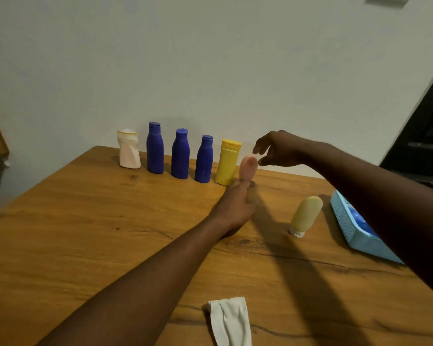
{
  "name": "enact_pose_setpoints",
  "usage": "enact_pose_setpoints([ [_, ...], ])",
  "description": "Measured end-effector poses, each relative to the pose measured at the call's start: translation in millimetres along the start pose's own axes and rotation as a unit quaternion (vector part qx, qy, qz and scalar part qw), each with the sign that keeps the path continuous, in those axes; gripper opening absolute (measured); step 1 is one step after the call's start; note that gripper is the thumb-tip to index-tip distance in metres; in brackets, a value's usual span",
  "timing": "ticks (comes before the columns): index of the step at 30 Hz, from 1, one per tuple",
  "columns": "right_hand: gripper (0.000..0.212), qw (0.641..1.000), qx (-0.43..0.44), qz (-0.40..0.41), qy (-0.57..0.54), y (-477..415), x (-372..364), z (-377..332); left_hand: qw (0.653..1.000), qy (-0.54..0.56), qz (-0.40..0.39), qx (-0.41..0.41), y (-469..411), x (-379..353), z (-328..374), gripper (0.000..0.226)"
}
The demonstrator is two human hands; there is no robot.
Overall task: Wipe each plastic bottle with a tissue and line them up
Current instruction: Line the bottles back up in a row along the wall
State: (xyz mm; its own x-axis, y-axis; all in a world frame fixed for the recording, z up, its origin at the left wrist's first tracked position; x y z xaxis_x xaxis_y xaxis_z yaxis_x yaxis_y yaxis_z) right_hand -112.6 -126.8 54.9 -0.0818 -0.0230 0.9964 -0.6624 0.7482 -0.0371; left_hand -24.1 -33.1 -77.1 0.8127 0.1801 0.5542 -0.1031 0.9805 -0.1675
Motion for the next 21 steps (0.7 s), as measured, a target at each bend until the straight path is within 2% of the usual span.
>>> enact_pose_setpoints([
  [6,0.033,0.999,-0.022,-0.05,0.002,61.6,11.6,-10.4,0.997,0.051,0.035,-0.043,38.4,-0.2,54.7,0.042],
  [14,0.056,0.991,-0.072,-0.11,0.02,120.2,-4.5,6.1,0.999,0.049,-0.011,-0.013,81.2,-25.5,76.1,0.046],
  [18,0.046,0.994,-0.07,-0.077,0.024,127.2,-15.5,22.7,0.999,0.04,-0.011,-0.005,93.6,-34.5,67.6,0.048],
  [21,0.036,0.996,-0.037,-0.07,0.04,125.3,-17.9,25.9,1.0,0.023,-0.009,0.0,92.9,-37.4,60.5,0.048],
])
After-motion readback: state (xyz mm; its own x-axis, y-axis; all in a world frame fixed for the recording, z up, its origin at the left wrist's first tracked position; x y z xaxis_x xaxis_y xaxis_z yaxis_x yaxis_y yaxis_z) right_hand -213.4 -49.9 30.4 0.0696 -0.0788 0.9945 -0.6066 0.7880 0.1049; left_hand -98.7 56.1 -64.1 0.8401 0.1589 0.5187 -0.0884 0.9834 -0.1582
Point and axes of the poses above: each hand's wrist, its own y-axis away from the middle knuckle, its own x-axis out of the back of the hand, z = x × y, the point moved 5 cm from there along -y, towards the middle knuckle, and after that the axes turned 1 degree about x, right-handed, at the moved point
